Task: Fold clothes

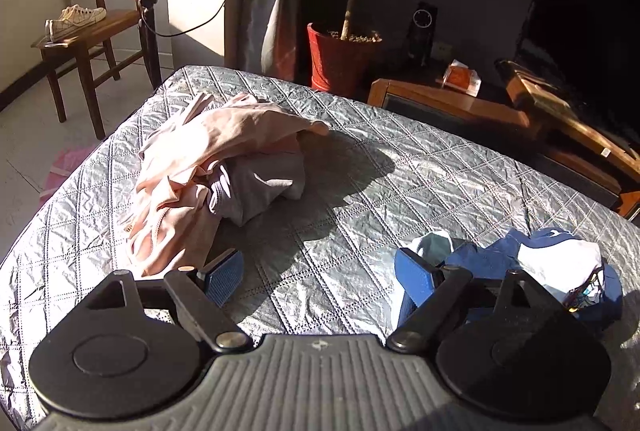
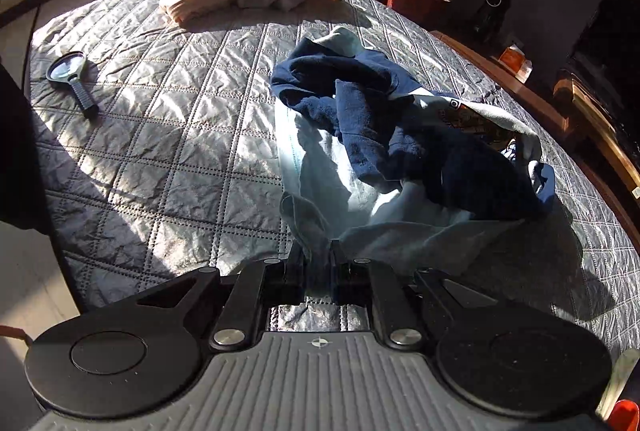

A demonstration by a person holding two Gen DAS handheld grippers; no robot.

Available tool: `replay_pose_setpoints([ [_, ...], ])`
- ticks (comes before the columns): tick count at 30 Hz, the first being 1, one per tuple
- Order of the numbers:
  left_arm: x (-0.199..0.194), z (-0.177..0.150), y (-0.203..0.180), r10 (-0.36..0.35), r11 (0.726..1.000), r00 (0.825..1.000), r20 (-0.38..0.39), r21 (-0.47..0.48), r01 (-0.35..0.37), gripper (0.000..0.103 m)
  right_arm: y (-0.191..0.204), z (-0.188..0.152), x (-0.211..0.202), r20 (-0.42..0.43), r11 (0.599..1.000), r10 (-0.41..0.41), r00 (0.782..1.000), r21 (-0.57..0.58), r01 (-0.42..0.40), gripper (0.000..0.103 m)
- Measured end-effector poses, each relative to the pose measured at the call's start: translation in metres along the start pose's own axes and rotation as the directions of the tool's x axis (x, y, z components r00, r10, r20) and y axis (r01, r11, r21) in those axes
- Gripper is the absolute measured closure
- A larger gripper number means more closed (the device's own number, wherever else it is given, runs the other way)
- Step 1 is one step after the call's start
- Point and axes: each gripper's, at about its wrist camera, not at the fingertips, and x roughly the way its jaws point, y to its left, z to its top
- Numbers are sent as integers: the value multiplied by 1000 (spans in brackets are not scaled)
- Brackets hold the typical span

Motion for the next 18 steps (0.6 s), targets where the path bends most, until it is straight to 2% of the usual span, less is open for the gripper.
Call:
replay_pose_setpoints([
  [2, -1, 1, 1, -3, 1000, 1000, 4, -5, 3, 23, -10, -27, -6, -150, 997, -74, 986, -36, 70, 87],
  [3, -2, 1, 2, -5, 1000, 1000, 4, -6, 5, 22, -17, -37, -10, -180, 992, -124, 976, -31, 120, 86],
  [4, -2, 1, 2, -8, 1000, 1000, 5, -8, 8, 22, -26, -43, -17, -182, 987, -156, 971, 21, 162, 84],
  [6, -1, 1, 0, -19, 1000, 1000, -2, 0, 19, 21, -39, -40, -32, -102, 962, -181, 978, 191, 197, 77],
  [7, -1, 1, -2, -26, 1000, 1000, -7, 8, 26, 21, -42, -35, -40, -44, 941, -193, 980, 274, 198, 63],
  [8, 0, -1, -4, -33, 999, 999, -13, 19, 34, 21, -42, -28, -42, 7, 929, -178, 984, 331, 166, 43],
  [9, 1, -2, -7, -39, 999, 999, -18, 30, 40, 21, -38, -19, -41, 53, 924, -156, 986, 359, 127, 37],
  [11, 1, -4, -13, -45, 997, 999, -22, 59, 46, 20, -31, 0, -33, 140, 910, -116, 983, 411, 49, 38],
  [13, 2, -6, -17, -47, 996, 999, -25, 75, 49, 20, -28, 18, -16, 182, 882, -70, 981, 470, -24, 38],
  [14, 2, -6, -18, -48, 996, 998, -27, 80, 50, 19, -26, 28, -6, 184, 875, -66, 981, 482, -32, 38],
  [16, 3, -6, -18, -48, 995, 998, -31, 80, 50, 19, -16, 50, 9, 187, 907, -89, 978, 422, 2, 36],
  [18, 4, -6, -16, -46, 996, 998, -35, 78, 49, 19, -9, 72, 22, 186, 940, -148, 971, 331, 80, 33],
])
